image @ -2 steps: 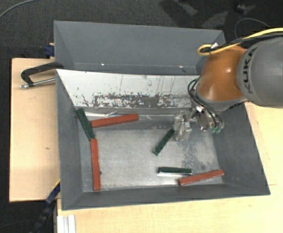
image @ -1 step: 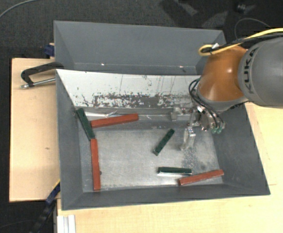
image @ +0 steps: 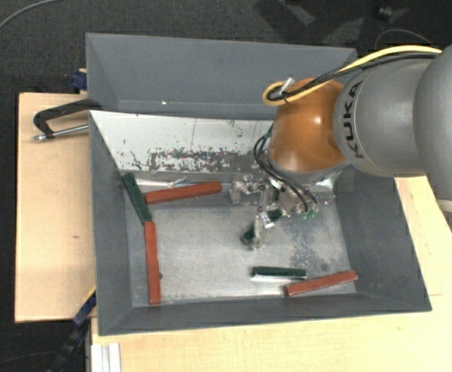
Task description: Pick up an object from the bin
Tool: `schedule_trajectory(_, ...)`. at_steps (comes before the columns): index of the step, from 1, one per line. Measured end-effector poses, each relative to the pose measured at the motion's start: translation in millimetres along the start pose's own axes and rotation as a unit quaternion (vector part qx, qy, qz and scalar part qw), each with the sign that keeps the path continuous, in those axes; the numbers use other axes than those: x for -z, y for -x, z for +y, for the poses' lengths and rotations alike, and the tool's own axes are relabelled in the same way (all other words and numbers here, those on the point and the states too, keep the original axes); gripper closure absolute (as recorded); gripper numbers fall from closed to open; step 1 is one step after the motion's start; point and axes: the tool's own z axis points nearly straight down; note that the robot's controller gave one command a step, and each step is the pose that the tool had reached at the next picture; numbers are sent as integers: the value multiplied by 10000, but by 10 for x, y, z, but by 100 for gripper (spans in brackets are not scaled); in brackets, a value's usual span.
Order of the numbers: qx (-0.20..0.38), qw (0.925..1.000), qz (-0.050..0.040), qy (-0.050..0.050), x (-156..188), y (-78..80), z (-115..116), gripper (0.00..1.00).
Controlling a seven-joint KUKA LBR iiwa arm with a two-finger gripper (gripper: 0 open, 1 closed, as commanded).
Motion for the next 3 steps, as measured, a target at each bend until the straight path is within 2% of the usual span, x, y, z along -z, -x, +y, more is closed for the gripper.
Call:
schedule_trajectory(1,-28,10000,1,-17,-1,-8,-41,100)
schedule_trajectory(2,-285,9996,-66,-33,1414,-148,-99,100)
schedule_trajectory(3,1372,9905,26,-10,470,-241,-242,100)
